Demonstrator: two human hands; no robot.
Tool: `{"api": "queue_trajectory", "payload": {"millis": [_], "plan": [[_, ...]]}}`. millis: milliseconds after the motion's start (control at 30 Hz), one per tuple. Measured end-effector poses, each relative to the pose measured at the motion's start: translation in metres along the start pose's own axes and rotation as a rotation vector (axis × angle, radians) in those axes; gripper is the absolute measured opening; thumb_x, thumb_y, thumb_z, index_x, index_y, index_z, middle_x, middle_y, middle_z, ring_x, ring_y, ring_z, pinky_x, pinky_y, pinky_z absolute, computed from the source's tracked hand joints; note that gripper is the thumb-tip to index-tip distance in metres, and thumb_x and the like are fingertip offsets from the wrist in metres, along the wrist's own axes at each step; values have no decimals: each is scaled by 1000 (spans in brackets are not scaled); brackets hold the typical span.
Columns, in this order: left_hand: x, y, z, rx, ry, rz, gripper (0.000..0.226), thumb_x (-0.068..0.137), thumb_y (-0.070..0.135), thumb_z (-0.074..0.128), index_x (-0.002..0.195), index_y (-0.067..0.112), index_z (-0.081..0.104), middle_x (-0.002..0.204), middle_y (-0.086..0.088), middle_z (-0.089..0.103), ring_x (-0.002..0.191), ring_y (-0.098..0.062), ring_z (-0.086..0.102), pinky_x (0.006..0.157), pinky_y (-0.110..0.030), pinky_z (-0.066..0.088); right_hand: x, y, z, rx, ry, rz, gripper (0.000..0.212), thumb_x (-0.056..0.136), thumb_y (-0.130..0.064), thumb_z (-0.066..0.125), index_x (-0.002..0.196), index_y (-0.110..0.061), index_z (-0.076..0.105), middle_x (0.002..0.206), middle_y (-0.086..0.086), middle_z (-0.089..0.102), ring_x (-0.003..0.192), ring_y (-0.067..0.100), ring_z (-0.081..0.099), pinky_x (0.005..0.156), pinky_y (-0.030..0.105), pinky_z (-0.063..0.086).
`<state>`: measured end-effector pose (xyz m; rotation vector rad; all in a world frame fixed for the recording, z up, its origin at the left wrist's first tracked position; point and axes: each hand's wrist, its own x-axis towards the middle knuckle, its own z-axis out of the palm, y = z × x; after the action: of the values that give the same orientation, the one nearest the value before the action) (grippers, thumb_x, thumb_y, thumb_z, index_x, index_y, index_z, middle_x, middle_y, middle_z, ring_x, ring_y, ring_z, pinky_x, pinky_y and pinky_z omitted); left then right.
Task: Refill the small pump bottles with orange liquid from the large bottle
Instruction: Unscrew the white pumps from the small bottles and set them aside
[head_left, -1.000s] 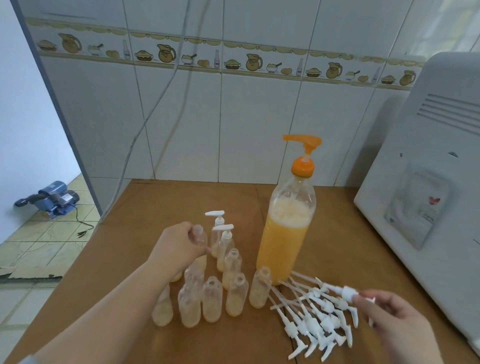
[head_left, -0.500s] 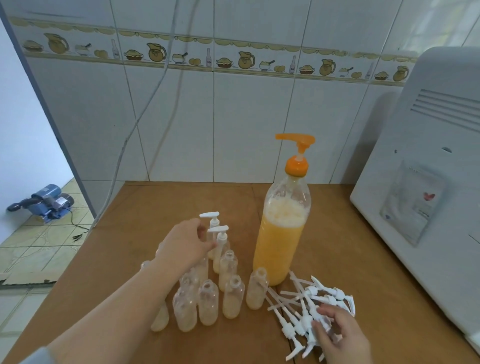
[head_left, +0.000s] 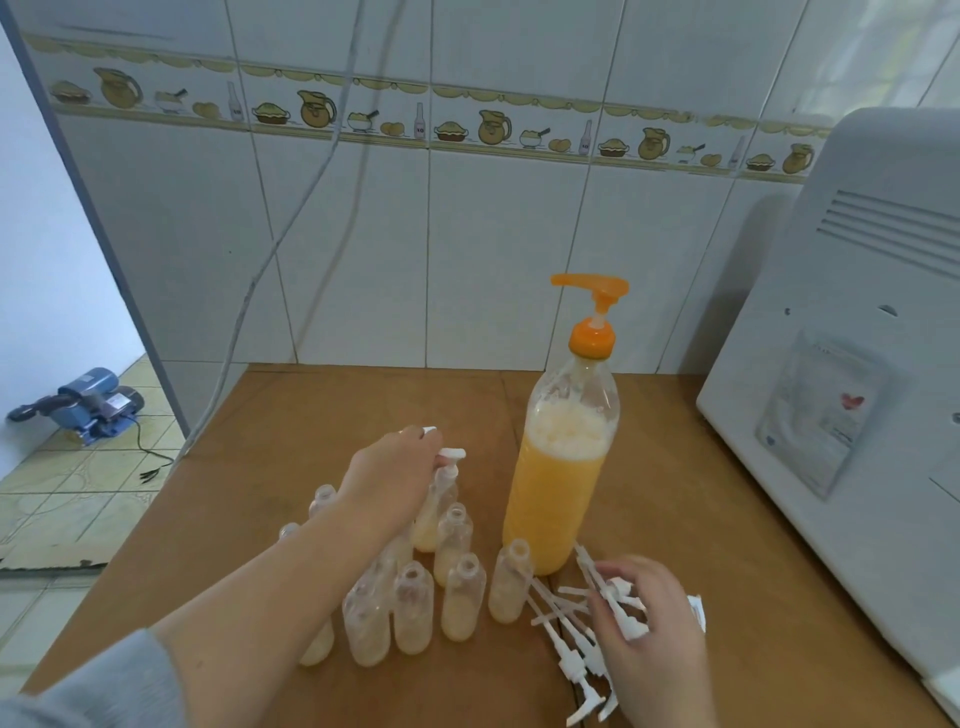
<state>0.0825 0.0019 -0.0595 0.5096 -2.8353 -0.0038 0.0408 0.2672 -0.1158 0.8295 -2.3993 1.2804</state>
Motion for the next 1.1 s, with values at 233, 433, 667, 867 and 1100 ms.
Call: {"api": "queue_trajectory", "payload": {"millis": [233,433,667,867,1100], "plan": [[0,6,-28,18,118,95,9,96,19,47,105,19,48,99,5,51,76,-9,44,59,-19,39,45,-83,24,122,-135,-54,32,85,-25,65,116,-28,56,102,-19,54,99,-7,48,81,2,35],[-6,5,-61,-113,359,145,19,94,27,44,90,13,57,83,-2,59,66,-18,55,49,-29,48,87,-131,47,134,-347,243,62,90,-48,53,142,-24,32,133,-7,45,119,8,45,98,25,42],[-32,1,-106,-432,398,153,34,96,46,39,113,21,53,99,10,54,87,-7,53,74,-21,47,106,-159,25,273,-246,-16,21,88,-29,63,69,-25,56,75,-9,44,67,-2,43,61,9,33],[-60,0,-86,-990,-4,-93,55,69,62,63,115,34,49,98,17,62,92,-1,58,81,-23,47,105,-171,-1,739,-334,249,11,84,-22,67,90,-13,70,69,4,56,60,10,49,56,20,42],[-69,4,-86,-1214,-91,-6,41,71,62,56,98,33,63,91,3,66,91,-18,62,89,-44,49,108,-160,-23,839,-424,349,41,73,-22,74,113,-19,64,97,1,73,91,13,67,79,28,47]]}}
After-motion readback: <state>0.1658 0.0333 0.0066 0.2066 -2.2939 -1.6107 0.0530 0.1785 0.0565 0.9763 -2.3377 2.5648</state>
